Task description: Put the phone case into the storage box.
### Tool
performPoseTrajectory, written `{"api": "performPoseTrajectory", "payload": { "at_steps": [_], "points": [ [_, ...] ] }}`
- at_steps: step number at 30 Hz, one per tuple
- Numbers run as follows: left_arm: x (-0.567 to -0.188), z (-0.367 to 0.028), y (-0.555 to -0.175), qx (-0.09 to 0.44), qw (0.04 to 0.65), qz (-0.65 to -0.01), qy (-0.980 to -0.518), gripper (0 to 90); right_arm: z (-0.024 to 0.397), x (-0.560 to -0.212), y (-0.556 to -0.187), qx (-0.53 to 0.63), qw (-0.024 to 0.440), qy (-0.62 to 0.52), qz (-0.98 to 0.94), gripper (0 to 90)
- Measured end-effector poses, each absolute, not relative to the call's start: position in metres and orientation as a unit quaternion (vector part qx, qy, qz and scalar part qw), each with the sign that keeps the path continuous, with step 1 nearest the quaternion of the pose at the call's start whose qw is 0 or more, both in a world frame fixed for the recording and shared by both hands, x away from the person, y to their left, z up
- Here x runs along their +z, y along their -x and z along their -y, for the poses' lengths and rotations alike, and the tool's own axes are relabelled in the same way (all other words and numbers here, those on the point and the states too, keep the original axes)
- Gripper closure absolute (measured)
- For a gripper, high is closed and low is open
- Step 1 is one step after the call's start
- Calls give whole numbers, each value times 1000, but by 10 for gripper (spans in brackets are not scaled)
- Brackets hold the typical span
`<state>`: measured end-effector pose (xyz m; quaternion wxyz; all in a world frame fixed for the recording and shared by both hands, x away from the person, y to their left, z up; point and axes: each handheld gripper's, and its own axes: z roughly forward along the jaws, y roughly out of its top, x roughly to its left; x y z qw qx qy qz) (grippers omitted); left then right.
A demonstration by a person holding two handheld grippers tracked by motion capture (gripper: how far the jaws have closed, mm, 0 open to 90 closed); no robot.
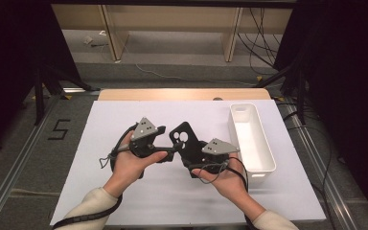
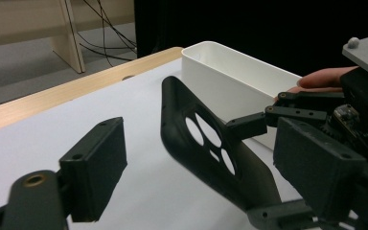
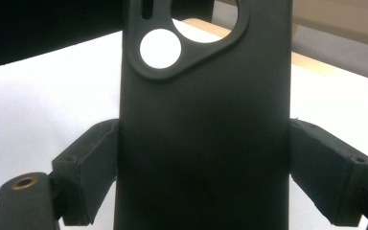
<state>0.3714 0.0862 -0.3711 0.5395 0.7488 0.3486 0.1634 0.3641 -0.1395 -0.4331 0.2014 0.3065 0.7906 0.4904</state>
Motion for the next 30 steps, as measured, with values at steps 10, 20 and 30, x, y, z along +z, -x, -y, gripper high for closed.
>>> {"api": "performPoseTrajectory", "payload": {
  "at_steps": [10, 20, 30],
  "points": [
    [-371, -79, -380, 163, 536, -350, -751, 238, 139, -433, -364, 491, 203, -306, -790, 158],
    [-373, -85, -379, 158, 540, -357, -746, 350, 142, -432, -365, 491, 209, -311, -787, 158],
    [-376, -87, -381, 149, 543, -363, -742, 413, 142, -432, -365, 492, 211, -310, -786, 158]
  ]
}}
